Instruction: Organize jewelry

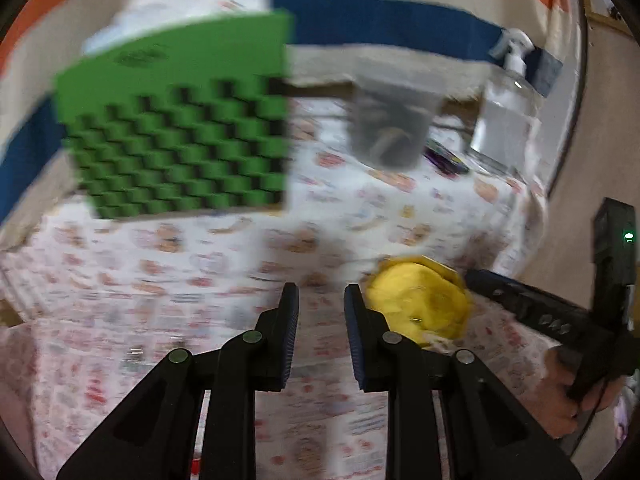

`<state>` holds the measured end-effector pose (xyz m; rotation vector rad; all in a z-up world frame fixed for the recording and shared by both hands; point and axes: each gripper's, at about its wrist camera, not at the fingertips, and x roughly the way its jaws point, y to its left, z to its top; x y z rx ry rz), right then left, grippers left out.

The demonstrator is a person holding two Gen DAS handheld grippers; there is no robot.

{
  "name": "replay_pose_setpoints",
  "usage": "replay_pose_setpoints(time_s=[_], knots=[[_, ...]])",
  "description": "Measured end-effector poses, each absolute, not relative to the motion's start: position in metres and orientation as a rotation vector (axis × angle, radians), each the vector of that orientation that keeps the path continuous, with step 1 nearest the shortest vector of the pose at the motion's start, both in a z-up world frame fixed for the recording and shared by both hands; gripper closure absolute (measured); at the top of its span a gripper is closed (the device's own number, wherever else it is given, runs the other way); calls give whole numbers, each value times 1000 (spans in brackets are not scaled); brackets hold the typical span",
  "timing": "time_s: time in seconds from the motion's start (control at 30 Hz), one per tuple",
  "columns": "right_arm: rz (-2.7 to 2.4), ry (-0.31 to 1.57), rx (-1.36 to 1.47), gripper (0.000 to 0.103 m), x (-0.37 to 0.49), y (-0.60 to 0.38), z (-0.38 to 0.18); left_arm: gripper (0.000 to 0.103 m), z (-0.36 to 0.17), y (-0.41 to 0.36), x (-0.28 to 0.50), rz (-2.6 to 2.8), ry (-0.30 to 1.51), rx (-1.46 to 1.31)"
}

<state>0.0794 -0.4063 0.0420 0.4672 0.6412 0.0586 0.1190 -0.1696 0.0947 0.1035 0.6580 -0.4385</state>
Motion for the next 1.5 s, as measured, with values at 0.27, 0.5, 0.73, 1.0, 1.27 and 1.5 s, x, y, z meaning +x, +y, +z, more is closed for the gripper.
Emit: replay_pose_setpoints(time_s=[0.27,0.5,0.73,1.0,1.27,1.5], knots=[[61,581,402,65,65,-386,63,54,99,-94,93,-296,592,90],[29,552,223,63,60,-350,70,27,64,-46,70,-216,667,28],[42,555,174,62,58,-332,69,37,21,-50,63,-239,758,151],[53,563,89,59,58,-314,63,51,-3,-60,69,-338,860,168],[47,580,98,59,61,-317,59,72,-16,-56,89,-343,928,95],[52,580,95,56,61,-315,58,94,-15,-48,95,-318,941,45]])
